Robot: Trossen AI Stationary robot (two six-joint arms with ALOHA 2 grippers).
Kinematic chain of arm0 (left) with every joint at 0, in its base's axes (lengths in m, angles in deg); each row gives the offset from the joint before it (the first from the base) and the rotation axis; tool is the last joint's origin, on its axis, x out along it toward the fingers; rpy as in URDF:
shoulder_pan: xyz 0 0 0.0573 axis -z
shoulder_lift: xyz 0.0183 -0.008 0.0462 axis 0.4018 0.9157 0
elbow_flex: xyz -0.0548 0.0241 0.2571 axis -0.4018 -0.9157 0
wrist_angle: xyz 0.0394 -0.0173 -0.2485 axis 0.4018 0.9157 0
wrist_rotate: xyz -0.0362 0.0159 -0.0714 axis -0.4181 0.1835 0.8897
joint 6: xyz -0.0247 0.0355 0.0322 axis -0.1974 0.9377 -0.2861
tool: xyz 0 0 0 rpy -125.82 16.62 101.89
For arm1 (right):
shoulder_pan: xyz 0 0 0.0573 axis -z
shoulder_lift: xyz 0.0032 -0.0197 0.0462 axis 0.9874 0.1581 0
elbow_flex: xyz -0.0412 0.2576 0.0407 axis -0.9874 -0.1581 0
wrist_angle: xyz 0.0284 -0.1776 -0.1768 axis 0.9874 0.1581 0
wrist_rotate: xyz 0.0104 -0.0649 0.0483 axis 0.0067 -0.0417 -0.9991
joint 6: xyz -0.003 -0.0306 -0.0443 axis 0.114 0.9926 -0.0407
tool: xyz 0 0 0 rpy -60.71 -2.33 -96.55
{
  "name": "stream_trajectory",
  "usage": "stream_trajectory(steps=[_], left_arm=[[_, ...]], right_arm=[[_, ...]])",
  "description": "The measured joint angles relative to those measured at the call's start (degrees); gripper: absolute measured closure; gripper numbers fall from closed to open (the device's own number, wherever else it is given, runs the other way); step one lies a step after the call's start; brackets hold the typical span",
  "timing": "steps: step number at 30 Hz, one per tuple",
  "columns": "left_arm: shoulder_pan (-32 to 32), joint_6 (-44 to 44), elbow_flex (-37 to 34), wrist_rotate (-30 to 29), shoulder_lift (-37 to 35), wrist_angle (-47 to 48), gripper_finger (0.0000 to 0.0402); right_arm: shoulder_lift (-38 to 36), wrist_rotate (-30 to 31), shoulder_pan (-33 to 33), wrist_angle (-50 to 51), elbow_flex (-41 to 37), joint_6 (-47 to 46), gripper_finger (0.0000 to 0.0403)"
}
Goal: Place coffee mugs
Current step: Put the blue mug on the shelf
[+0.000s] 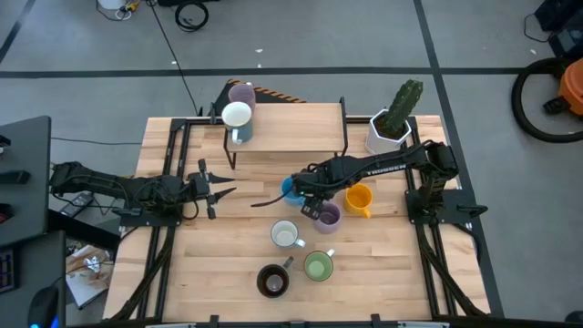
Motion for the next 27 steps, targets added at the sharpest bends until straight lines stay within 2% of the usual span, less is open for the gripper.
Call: stream_trajectory(steps=[15,19,27], left_arm=[[0.0,0.0,0.0,0.0,0.0,0.0,0.0274],[0.0,0.0,0.0,0.0,0.0,0.0,0.0274],[0.0,0.0,0.0,0.0,0.0,0.0,0.0274]], right_arm=[[0.0,-2.1,-0.1,-10.9,-3.3,-2.6,0.0133],[0.0,-1.3,-0.2,-11.2,-3.4,-3.1,0.0133],[0.0,-2.8,0.0,-15.9,-7.8,-4.8,0.0133]])
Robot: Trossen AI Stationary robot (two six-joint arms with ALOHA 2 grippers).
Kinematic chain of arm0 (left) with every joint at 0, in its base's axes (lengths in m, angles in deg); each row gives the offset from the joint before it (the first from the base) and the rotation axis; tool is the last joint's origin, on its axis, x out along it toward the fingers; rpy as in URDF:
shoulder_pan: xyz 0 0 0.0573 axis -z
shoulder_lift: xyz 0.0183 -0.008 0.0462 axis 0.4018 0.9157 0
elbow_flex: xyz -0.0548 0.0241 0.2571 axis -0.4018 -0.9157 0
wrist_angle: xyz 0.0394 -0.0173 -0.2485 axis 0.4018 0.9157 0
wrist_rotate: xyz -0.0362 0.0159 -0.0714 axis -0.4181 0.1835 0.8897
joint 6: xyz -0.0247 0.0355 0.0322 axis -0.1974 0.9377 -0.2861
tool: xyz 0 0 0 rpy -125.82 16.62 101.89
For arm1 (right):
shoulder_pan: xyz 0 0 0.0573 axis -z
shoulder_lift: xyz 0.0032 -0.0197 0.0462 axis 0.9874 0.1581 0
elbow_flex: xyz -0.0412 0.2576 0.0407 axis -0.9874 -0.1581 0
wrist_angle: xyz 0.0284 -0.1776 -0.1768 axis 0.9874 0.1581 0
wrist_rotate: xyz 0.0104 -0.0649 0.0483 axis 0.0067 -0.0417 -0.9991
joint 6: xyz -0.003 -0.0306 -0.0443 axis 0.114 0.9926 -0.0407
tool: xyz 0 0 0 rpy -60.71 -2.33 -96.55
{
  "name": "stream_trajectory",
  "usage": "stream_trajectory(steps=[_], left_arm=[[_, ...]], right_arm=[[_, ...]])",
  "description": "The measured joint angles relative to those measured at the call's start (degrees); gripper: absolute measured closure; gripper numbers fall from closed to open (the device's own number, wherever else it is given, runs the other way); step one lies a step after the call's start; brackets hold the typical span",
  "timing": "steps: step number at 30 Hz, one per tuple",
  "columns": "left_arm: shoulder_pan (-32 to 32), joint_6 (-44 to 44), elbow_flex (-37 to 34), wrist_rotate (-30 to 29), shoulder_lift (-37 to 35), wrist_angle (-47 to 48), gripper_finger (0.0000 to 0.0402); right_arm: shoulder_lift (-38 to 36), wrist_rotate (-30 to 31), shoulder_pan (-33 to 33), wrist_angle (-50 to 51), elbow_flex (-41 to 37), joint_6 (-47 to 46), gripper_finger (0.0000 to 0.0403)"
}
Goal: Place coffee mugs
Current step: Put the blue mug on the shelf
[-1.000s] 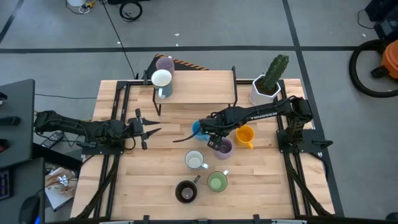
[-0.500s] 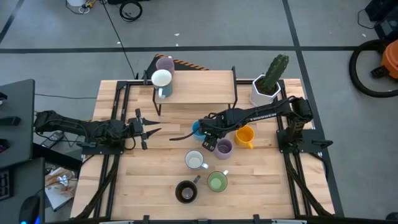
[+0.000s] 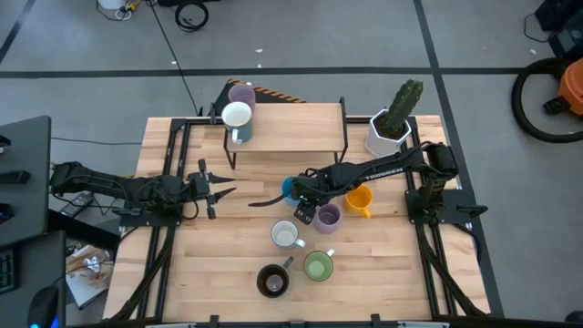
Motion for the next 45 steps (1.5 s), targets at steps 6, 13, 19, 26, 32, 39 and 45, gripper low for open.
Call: stream_trajectory(steps=[6,13,19,26,32,39,45], left_arm=[[0.0,0.0,0.0,0.0,0.0,0.0,0.0274],[0.0,0.0,0.0,0.0,0.0,0.0,0.0274],[0.0,0.0,0.0,0.0,0.0,0.0,0.0274],[0.0,0.0,0.0,0.0,0.0,0.0,0.0274],[0.0,0.1,0.0,0.0,0.0,0.0,0.0274],[0.0,0.0,0.0,0.0,0.0,0.0,0.0274],[0.0,0.0,0.0,0.0,0.0,0.3,0.0274]], right_arm=[[0.0,1.0,0.1,-3.8,-1.9,0.1,0.0133],[0.0,1.3,1.4,-9.1,-5.8,0.2,0.0144],[0.0,1.2,2.8,-9.3,-6.6,3.0,0.0185],[0.0,1.0,3.7,-9.8,-6.6,5.1,0.025],[0.0,1.0,3.9,-9.9,-6.6,9.9,0.0322],[0.0,-1.1,4.9,-10.0,-6.6,12.8,0.0346],[0.0,-3.1,5.3,-10.1,-6.2,16.4,0.0346]])
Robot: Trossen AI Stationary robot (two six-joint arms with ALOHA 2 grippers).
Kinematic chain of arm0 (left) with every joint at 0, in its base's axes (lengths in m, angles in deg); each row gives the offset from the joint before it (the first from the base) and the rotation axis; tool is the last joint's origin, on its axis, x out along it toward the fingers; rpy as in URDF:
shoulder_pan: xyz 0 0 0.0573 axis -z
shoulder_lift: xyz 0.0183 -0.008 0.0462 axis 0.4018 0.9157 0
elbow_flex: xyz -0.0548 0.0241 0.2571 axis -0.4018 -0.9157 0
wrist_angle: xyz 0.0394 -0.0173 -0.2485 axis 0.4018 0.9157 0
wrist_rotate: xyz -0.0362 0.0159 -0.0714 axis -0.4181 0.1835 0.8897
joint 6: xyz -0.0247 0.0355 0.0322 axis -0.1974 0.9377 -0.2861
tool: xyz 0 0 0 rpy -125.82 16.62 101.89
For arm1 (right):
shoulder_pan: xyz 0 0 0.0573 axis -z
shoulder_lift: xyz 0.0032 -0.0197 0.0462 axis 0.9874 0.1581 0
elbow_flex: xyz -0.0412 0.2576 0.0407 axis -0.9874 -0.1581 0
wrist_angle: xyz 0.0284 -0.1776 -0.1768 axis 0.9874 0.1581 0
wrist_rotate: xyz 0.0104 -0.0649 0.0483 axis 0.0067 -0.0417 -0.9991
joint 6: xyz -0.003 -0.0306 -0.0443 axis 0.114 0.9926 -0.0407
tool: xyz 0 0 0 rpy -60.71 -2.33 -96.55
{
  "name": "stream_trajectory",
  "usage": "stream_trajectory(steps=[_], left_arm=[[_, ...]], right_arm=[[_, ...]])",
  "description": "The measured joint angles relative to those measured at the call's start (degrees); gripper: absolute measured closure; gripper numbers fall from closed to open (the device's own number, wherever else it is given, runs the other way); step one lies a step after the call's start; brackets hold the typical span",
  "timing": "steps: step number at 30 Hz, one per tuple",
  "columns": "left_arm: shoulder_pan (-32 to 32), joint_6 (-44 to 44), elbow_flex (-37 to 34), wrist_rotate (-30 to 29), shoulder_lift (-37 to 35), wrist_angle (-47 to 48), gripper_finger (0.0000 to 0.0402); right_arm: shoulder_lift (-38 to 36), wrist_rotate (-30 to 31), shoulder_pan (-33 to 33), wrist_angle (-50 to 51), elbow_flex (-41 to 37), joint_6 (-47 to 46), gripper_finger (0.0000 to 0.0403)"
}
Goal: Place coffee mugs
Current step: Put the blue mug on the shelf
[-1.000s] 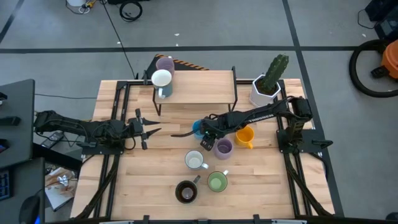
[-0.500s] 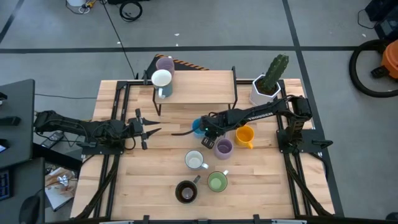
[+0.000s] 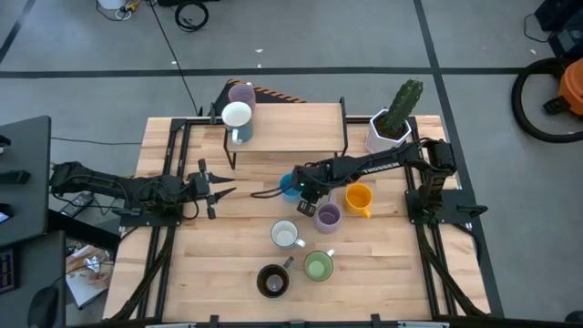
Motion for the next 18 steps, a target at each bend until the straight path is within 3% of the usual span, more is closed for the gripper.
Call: stream_trajectory(steps=[18], left_arm=[[0.0,-0.4,0.0,0.0,0.0,0.0,0.0274]], right_arm=[[0.0,-3.3,0.6,0.5,9.5,9.8,0.0346]])
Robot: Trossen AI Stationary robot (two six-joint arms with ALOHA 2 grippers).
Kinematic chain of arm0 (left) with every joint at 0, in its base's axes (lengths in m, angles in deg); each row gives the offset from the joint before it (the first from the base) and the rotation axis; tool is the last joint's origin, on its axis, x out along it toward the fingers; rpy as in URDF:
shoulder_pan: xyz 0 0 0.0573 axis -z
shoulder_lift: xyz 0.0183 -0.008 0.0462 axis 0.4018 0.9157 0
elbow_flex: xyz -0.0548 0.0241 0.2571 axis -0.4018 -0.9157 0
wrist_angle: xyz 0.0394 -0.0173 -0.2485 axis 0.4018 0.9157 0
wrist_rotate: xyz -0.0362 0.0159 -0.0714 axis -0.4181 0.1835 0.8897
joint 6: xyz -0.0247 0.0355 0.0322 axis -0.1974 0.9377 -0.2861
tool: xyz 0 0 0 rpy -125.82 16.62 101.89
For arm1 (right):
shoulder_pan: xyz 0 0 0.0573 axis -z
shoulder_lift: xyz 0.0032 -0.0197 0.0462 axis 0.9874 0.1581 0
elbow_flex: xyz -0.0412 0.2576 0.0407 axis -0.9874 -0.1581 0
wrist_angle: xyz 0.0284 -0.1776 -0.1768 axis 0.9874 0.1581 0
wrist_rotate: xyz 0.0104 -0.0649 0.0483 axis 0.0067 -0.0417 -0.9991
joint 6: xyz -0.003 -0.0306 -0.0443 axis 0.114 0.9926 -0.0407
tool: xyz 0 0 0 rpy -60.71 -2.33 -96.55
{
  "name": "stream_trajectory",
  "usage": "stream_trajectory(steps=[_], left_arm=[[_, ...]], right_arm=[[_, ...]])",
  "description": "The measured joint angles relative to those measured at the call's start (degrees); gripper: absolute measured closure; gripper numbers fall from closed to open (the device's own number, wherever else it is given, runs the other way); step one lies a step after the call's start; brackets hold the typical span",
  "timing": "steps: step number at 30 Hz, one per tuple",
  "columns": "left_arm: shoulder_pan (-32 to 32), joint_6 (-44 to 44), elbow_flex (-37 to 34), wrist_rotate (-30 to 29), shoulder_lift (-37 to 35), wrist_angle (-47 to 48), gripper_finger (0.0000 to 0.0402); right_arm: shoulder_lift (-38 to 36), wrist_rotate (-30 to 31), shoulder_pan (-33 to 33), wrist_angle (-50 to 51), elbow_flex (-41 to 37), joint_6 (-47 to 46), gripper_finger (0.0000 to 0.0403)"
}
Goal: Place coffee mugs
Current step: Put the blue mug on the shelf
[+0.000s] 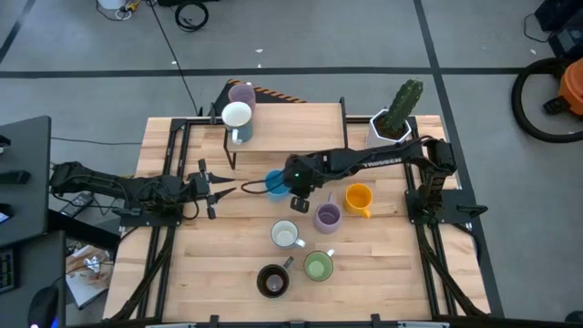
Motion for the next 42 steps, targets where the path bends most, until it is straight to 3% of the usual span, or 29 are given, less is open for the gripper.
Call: stream_trajectory(steps=[6,11,18,31,42], left_arm=[[0.0,0.0,0.0,0.0,0.0,0.0,0.0274],[0.0,0.0,0.0,0.0,0.0,0.0,0.0274],[0.0,-1.1,0.0,0.0,0.0,0.0,0.0274],[0.0,-8.6,0.0,0.0,0.0,0.1,0.0274],[0.0,-10.8,0.0,0.0,0.0,0.7,0.0274]], right_arm=[[-0.1,-0.3,0.0,3.8,6.3,1.5,0.0346],[-0.1,4.1,0.8,11.6,13.9,3.3,0.0346],[-0.2,5.9,7.0,17.4,21.5,4.4,0.0346],[-0.2,2.9,19.5,18.0,22.4,6.0,0.0346],[-0.1,1.4,22.4,19.1,22.0,8.2,0.0346]])
